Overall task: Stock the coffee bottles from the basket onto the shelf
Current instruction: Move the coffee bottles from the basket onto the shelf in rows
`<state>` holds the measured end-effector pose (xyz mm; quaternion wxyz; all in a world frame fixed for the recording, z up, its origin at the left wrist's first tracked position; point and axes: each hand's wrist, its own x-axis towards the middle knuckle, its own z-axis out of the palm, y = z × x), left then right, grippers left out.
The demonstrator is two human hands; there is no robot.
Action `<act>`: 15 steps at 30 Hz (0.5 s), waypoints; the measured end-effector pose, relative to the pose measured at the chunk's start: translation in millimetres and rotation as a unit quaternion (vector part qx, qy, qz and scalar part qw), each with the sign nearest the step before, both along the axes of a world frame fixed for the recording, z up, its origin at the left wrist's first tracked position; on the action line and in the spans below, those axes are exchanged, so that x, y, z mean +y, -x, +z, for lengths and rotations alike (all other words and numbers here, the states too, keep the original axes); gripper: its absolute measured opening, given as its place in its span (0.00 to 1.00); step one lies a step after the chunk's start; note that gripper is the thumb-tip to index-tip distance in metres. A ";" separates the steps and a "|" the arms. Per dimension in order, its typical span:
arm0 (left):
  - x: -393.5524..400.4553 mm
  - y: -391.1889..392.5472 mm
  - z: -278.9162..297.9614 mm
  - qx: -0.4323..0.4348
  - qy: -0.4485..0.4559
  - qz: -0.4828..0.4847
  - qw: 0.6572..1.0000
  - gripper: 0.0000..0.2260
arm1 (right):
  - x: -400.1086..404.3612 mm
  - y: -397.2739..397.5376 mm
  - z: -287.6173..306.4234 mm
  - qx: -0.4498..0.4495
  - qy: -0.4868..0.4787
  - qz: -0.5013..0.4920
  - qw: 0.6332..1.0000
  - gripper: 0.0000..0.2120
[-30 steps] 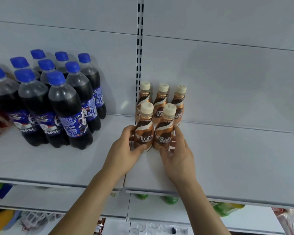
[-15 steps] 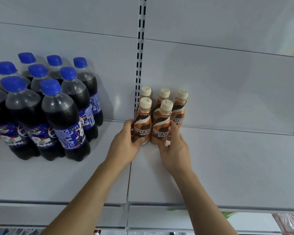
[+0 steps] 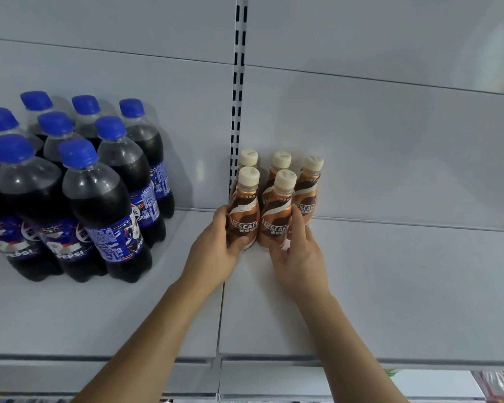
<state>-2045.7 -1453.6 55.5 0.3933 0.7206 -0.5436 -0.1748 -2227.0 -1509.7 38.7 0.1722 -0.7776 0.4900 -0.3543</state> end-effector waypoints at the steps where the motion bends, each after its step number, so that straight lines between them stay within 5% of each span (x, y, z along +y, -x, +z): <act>1: -0.1 0.0 0.1 -0.007 -0.002 -0.001 1.000 0.31 | 0.3 -0.3 0.0 0.007 0.001 -0.002 1.000 0.40; 10: -0.3 2.1 6.4 -0.048 -0.015 0.008 0.999 0.31 | 1.2 1.4 10.5 0.057 -0.032 -0.004 0.998 0.42; 15: 6.8 5.8 10.7 -0.132 -0.063 0.049 0.988 0.42 | 1.9 16.3 11.7 0.120 0.016 -0.020 0.992 0.39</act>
